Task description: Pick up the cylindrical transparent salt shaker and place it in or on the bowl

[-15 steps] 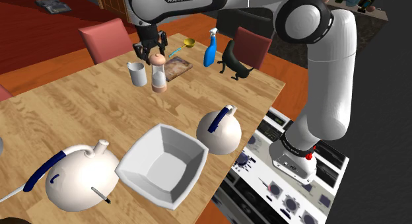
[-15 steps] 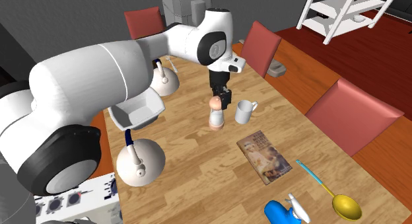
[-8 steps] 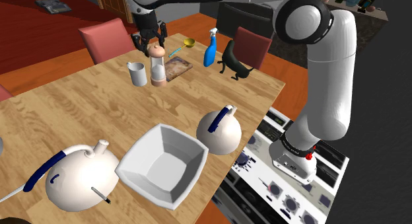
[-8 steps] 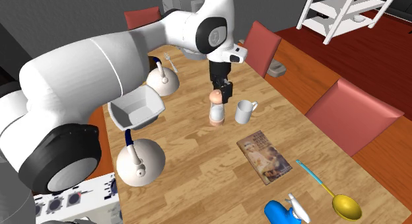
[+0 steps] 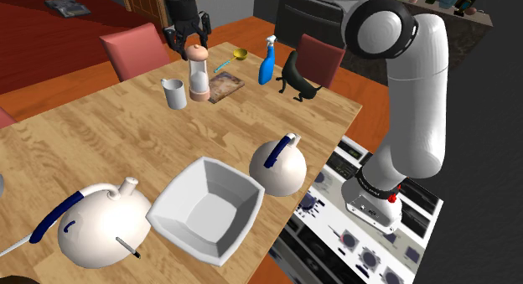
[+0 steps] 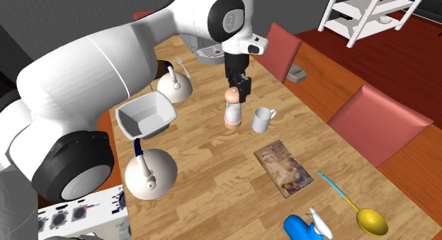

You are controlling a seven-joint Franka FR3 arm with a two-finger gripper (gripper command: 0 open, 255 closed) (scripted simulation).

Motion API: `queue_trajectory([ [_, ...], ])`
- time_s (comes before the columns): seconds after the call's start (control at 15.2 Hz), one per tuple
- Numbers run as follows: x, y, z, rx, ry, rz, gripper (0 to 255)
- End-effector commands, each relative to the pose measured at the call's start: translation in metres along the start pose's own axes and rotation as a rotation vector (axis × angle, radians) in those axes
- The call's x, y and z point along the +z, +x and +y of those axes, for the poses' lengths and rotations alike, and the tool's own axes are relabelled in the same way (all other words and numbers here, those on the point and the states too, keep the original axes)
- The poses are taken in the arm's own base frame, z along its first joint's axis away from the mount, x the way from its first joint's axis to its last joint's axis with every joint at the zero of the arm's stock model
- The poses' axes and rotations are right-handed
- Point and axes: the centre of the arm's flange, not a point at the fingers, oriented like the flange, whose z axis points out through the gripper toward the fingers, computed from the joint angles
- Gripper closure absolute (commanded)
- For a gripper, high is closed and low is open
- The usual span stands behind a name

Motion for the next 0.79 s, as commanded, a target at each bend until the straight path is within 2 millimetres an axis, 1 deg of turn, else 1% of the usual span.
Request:
queue_trajectory([
  [0.0,-0.01,-0.001,0.002,0.0,0.0,0.0,255],
  [0.4,-0.041,-0.001,0.008,0.0,0.0,0.0,255],
  [0.73,-0.059,-0.054,-0.028,0.0,0.0,0.0,255],
])
